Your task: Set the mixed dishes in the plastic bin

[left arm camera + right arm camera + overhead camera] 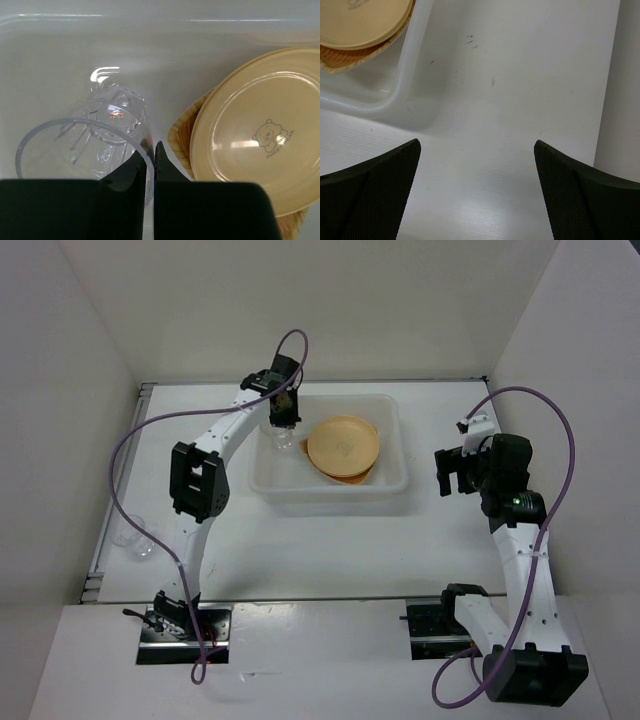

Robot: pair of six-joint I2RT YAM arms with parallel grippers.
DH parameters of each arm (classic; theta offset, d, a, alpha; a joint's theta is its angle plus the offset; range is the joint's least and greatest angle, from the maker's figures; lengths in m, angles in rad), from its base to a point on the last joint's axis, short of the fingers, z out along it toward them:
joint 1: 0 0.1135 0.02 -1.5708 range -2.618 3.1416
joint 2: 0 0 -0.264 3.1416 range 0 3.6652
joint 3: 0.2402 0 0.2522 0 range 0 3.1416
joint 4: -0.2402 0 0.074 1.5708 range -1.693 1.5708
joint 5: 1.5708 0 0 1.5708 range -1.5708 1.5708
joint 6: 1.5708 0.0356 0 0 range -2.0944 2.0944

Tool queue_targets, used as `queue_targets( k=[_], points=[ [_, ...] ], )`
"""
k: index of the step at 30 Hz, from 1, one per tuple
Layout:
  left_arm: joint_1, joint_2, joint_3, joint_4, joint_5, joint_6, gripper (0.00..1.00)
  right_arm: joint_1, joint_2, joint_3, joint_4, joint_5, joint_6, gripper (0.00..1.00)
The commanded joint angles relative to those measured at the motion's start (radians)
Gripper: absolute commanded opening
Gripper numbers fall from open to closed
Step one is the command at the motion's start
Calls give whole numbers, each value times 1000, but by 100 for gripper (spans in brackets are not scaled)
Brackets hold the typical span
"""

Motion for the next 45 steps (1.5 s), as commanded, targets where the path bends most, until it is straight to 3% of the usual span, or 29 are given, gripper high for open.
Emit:
queue_targets(
  k=[1, 7, 9, 10, 12, 13, 16, 19, 20, 23, 24, 27, 31, 34, 45],
  points=[
    [-13, 43, 25, 2, -50, 30, 0, 6, -19, -1, 48, 10, 11, 98],
    [-22, 51, 62, -20, -80, 21, 19, 6, -29, -1, 57, 10, 11, 98],
    [-22, 20, 97, -32, -102, 21, 41, 6, -29, -1, 57, 10, 11, 98],
    [-22, -13, 119, -46, -112, 21, 69, 6, -29, -1, 57, 10, 11, 98],
    [-22, -67, 180, -73, -178, 21, 97, 6, -29, -1, 57, 19, 11, 98],
    [-22, -139, 191, -84, -215, 21, 100, 6, -29, -1, 57, 20, 11, 98],
    [-22, -337, 128, -123, -446, 11, 100, 6, -29, -1, 57, 20, 11, 98],
    [-22, -569, -83, -123, -685, -37, 100, 15, -29, -1, 57, 20, 11, 98],
    [36, -631, -246, -148, -660, -120, 100, 15, -16, -1, 57, 20, 11, 98],
    [198, -901, -547, -77, -449, -168, 100, 15, 9, -1, 57, 10, 11, 98],
    [231, -1014, -729, -77, -375, -205, 100, 15, 23, -1, 57, 10, 11, 98],
    [341, -1138, -946, -112, -298, -243, 100, 24, 38, -1, 57, 10, 11, 98],
    [430, -1226, -1119, -121, -246, -268, 100, 33, 73, -1, 57, 0, 11, 98],
    [481, -1239, -1133, -78, -247, -259, 100, 33, 83, -1, 57, 0, 11, 98],
    [647, -1046, -1233, 54, -191, -269, 100, 44, 64, -1, 57, -10, 2, 98]
  ],
)
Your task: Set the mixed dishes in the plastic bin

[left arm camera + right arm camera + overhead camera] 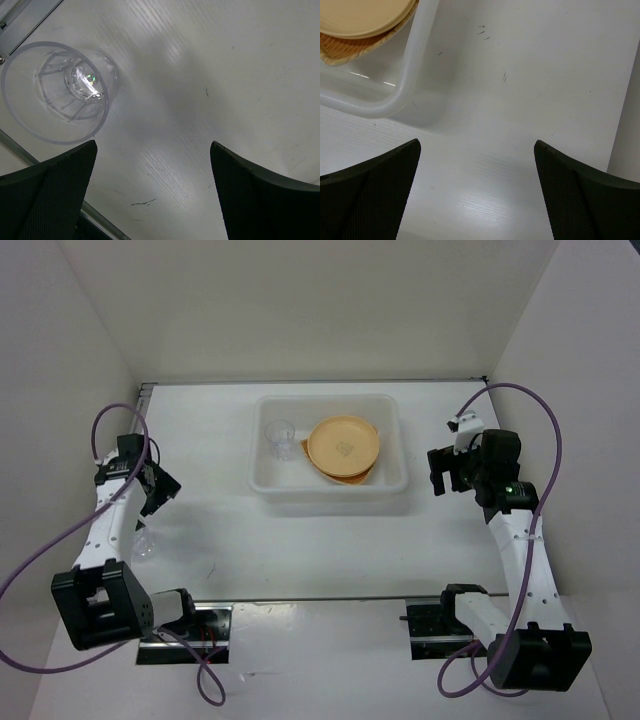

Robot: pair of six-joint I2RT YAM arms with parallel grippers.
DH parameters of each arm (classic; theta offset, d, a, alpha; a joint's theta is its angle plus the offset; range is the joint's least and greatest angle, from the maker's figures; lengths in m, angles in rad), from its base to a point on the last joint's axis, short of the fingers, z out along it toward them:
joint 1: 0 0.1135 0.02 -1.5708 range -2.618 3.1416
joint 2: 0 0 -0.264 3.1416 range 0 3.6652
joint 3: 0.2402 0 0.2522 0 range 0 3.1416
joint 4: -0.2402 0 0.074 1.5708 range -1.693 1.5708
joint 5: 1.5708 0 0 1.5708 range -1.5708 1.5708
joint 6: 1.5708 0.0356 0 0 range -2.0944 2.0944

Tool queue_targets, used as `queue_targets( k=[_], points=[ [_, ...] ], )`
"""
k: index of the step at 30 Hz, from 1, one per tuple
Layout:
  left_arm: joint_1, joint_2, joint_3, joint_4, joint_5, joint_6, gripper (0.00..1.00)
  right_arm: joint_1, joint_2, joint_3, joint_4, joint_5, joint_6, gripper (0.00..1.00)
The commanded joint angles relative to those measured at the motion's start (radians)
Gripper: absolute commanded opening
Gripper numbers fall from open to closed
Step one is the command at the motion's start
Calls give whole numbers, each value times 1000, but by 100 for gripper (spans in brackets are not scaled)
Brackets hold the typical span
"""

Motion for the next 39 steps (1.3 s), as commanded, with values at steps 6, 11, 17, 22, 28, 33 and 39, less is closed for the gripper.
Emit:
queue_targets(
  k=[6, 11, 17, 22, 28, 33, 39],
  points=[
    [80, 139, 23, 98, -43, 41, 100, 9, -18, 3, 46, -8, 2, 98],
    [138, 213, 35, 119, -25, 66, 100, 9, -27, 3, 46, -8, 2, 98],
    [158, 233, 7, 151, 18, 75, 100, 9, -27, 3, 46, 1, 2, 98],
    [158, 253, -2, 161, 27, 75, 75, 9, -27, 3, 46, 1, 2, 98],
    [158, 173, 73, 191, 97, 47, 7, 9, -18, 3, 46, 1, 2, 98],
    [167, 182, 231, 234, 477, -32, 0, 9, -7, 3, 46, 1, 2, 98],
    [112, 182, 279, 487, 806, -221, 0, 9, -7, -6, 46, 10, 2, 98]
  ],
)
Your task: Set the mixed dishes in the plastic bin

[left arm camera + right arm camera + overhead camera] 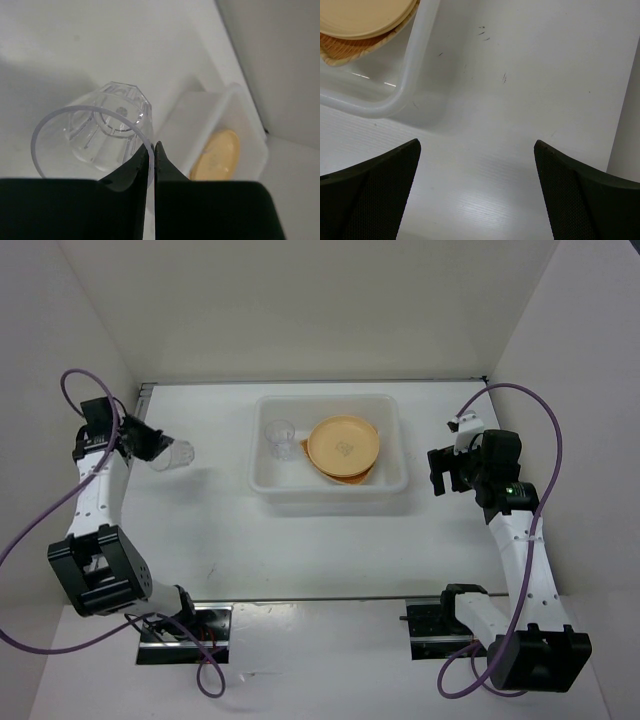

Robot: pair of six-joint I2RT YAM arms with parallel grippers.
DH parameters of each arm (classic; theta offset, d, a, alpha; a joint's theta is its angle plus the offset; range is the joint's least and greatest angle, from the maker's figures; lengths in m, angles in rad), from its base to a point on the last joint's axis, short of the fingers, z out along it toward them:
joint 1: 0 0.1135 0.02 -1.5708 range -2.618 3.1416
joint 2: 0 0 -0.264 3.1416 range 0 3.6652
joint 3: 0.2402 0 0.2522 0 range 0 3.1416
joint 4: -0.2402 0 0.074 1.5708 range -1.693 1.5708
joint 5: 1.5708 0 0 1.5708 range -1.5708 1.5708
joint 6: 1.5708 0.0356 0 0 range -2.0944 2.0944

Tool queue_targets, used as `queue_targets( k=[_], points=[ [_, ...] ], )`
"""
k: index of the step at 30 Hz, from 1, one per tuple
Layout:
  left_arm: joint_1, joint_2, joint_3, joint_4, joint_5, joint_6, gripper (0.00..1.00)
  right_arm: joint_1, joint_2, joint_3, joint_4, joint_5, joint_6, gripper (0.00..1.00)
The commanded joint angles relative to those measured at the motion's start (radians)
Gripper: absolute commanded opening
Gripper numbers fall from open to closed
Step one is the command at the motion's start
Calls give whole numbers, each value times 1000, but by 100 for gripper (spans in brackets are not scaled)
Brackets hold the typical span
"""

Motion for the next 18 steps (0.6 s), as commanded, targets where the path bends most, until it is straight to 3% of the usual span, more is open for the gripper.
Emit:
queue_targets(
  k=[1, 4, 6, 9, 12, 18],
  points=[
    [-56, -30, 52, 287, 309, -127, 0, 9, -1, -6, 55, 12, 2, 98],
    [-194, 17, 126, 423, 424, -109, 0, 9, -1, -6, 55, 12, 2, 98],
    [-269, 85, 302, 247, 380, 59, 0, 9, -1, -6, 55, 12, 2, 98],
    [-411, 172, 448, 30, 265, 284, 0, 9, -1, -6, 55, 12, 2, 98],
    [-532, 236, 518, -88, 168, 418, 0, 9, 8, -6, 55, 12, 2, 98],
    [-732, 390, 608, -306, -115, 518, 0, 9, 8, -6, 64, 12, 2, 98]
  ],
)
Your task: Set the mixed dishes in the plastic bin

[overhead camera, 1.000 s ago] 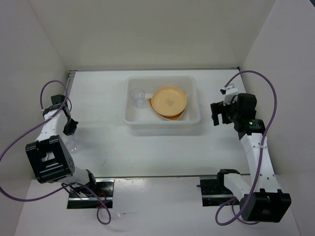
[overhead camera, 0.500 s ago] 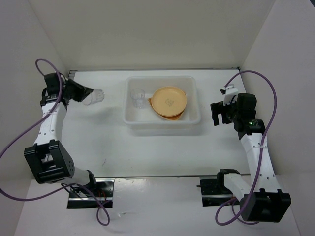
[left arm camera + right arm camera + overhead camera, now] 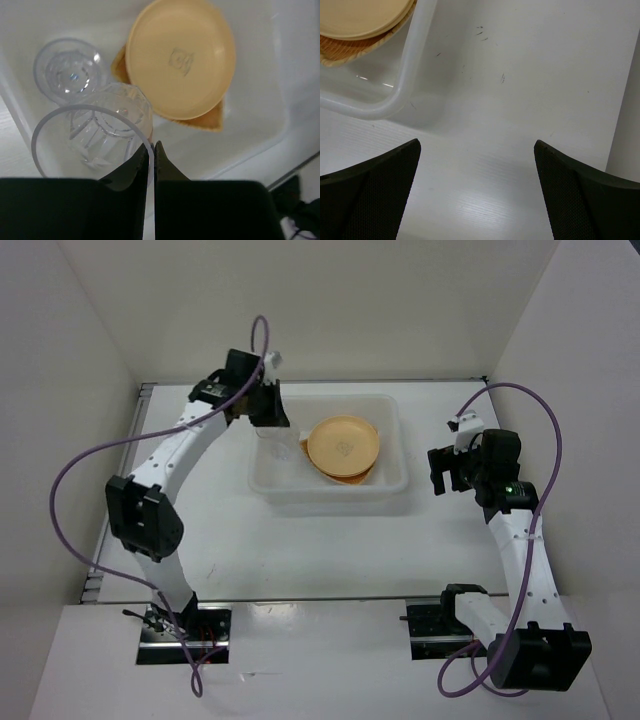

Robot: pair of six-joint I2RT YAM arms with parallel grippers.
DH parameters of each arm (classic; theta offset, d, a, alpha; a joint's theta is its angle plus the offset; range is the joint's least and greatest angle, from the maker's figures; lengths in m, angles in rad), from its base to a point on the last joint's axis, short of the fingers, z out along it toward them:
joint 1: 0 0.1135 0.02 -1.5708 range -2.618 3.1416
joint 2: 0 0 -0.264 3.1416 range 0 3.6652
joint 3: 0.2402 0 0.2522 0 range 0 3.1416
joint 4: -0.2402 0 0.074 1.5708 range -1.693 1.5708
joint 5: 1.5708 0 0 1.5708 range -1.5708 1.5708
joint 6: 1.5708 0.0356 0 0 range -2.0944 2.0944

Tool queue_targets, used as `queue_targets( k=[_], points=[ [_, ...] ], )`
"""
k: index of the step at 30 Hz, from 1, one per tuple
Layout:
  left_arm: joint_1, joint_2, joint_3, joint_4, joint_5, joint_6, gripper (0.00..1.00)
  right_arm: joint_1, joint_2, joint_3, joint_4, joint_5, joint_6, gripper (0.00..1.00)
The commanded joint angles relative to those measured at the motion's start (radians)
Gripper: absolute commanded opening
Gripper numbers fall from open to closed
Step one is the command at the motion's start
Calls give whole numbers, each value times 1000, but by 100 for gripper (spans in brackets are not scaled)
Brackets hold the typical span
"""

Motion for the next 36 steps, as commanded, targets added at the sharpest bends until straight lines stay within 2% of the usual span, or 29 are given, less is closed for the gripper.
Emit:
queue_targets(
  k=[1, 2, 5, 13, 24, 25, 26, 27, 29, 30, 31, 32, 33, 34, 35, 36],
  points=[
    [-80, 98, 64, -208, -232, 129, 0, 9, 1, -5, 57, 5, 2, 98],
    [-103, 110, 74, -240, -329, 144, 0, 9, 1, -5, 57, 5, 2, 98],
    [-154, 139, 74, -249, -444, 155, 0, 9, 1, -5, 57, 5, 2, 98],
    [-195, 199, 11, -202, -492, 155, 1, 9, -8, -5, 57, 5, 2, 98],
    [-232, 258, 40, -193, -506, 135, 20, 9, -28, -14, 57, 5, 2, 98],
    [-232, 258, 55, -193, -523, 126, 24, 9, -28, -14, 57, 5, 2, 98],
    [-232, 244, 75, -193, -532, 126, 33, 9, -28, -14, 57, 5, 2, 98],
    [-232, 213, 87, -193, -550, 126, 53, 9, -38, -14, 57, 5, 2, 98],
    [-243, 157, 112, -161, -583, 126, 65, 9, -38, -14, 57, 5, 2, 98],
    [-243, 71, 103, -130, -583, 126, 70, 9, -38, -14, 57, 5, 2, 98],
    [-252, 17, 85, -42, -595, 138, 82, 9, -48, -14, 57, 5, 2, 98],
    [-252, -43, -2, 22, -595, 138, 91, 9, -48, -14, 57, 5, 2, 98],
    [-252, -180, -68, 94, -577, 149, 100, 9, -48, -14, 57, 5, 2, 98],
    [-252, -256, -145, 252, -577, 140, 100, 9, -48, -14, 57, 5, 2, 98],
    [-243, -398, -225, 324, -577, 106, 100, 9, -48, -14, 57, 5, 2, 98],
    [-231, -461, -359, 374, -586, 60, 100, 9, -48, -14, 57, 5, 2, 98]
  ],
)
